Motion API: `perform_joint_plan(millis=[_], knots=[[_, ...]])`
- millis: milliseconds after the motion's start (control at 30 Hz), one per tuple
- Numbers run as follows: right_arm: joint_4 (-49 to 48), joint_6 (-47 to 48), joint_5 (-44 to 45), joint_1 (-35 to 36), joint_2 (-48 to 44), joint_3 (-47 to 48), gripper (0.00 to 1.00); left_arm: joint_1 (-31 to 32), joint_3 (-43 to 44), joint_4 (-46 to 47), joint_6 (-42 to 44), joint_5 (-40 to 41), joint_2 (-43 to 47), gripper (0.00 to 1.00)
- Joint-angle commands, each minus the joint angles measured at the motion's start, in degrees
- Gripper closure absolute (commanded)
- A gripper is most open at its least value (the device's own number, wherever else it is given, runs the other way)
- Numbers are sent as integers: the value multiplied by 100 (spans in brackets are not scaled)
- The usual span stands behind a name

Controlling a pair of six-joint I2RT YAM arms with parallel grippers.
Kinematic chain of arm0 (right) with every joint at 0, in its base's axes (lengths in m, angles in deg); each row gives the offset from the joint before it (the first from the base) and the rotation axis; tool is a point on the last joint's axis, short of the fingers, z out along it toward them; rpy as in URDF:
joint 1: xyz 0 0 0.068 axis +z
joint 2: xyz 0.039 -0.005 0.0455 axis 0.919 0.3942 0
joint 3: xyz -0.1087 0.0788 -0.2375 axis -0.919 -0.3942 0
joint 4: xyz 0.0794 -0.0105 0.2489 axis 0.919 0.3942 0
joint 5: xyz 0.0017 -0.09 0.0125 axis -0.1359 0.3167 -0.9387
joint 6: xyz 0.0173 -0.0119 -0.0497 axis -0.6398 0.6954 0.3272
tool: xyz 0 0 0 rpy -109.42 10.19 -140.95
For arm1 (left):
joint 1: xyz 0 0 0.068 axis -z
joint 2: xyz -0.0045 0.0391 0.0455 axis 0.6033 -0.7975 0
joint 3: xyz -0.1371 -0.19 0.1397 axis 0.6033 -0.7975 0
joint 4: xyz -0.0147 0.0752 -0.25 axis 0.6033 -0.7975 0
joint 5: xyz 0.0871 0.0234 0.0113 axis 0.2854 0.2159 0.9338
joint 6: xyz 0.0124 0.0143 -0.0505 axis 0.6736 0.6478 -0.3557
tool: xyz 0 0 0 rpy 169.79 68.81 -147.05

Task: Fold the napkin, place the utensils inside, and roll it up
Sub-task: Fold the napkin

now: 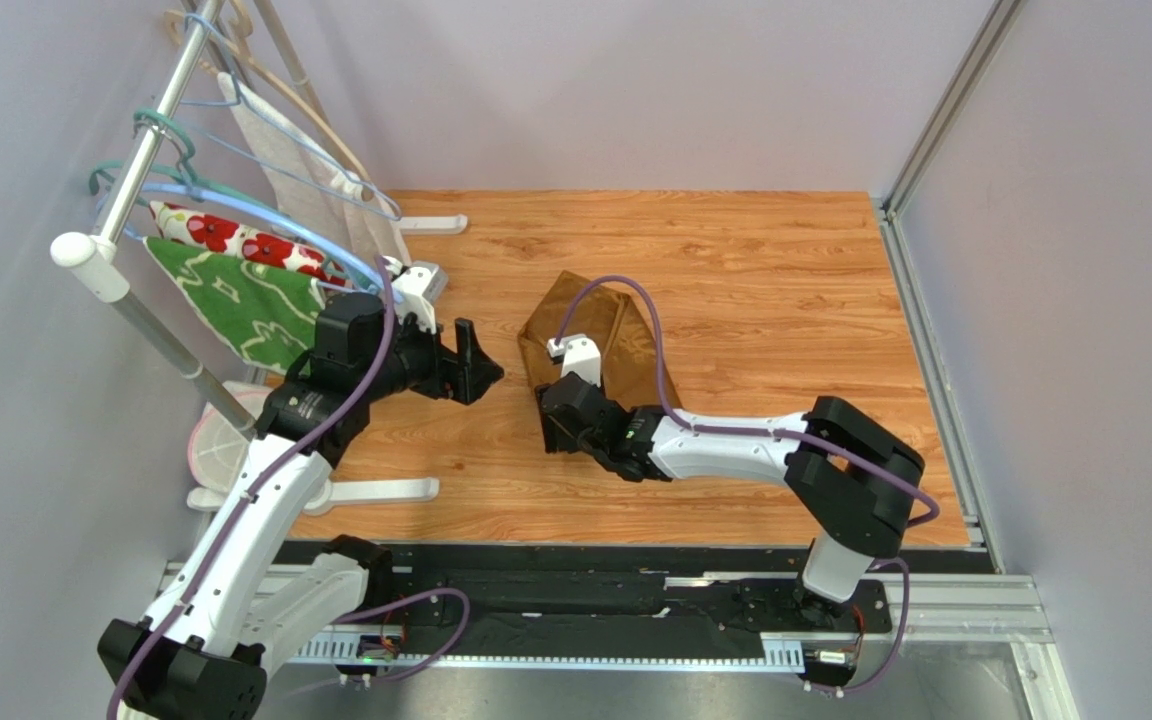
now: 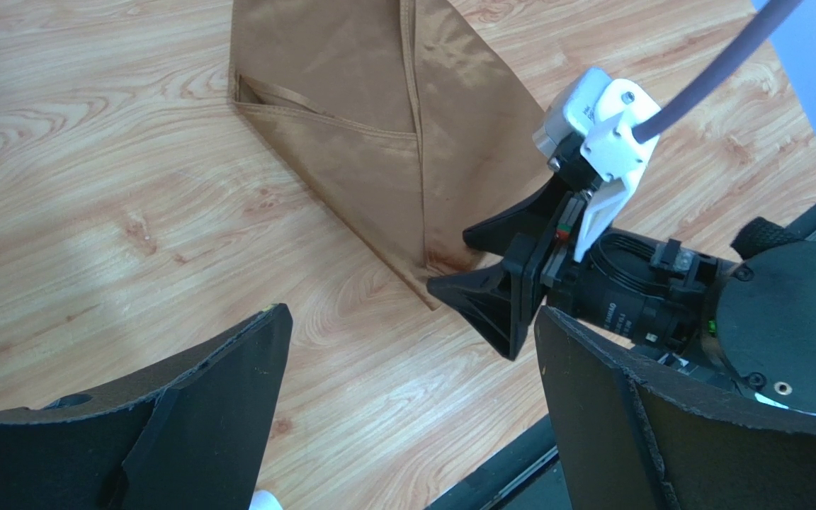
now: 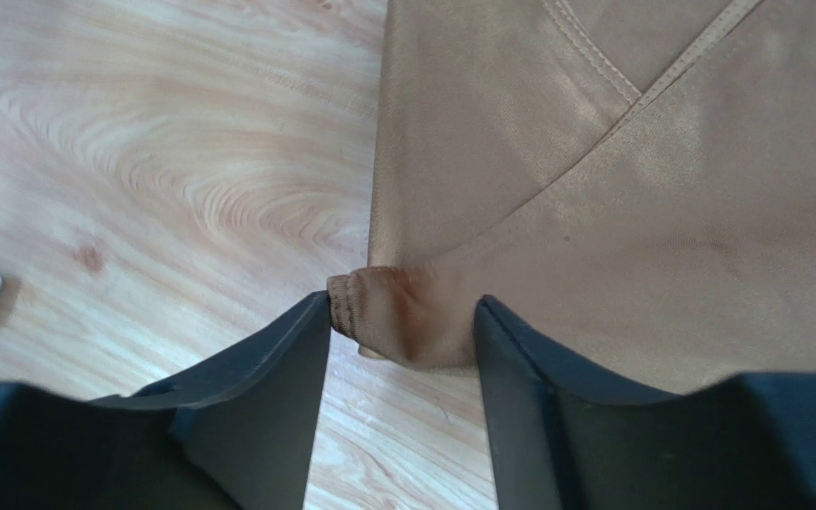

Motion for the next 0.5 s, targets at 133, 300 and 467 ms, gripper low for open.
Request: perform_joint_plan(millis=[133, 300, 467], knots=[[343, 883, -780, -449, -1242, 209, 35, 17, -50, 119, 2, 144, -169, 6], [686, 848, -1457, -1478, -1972, -326, 35, 429, -24, 119, -50, 679, -344, 7], [607, 654, -2889, -3008, -2193, -1020, 34, 1422, -93, 346, -690, 1163, -791, 9]])
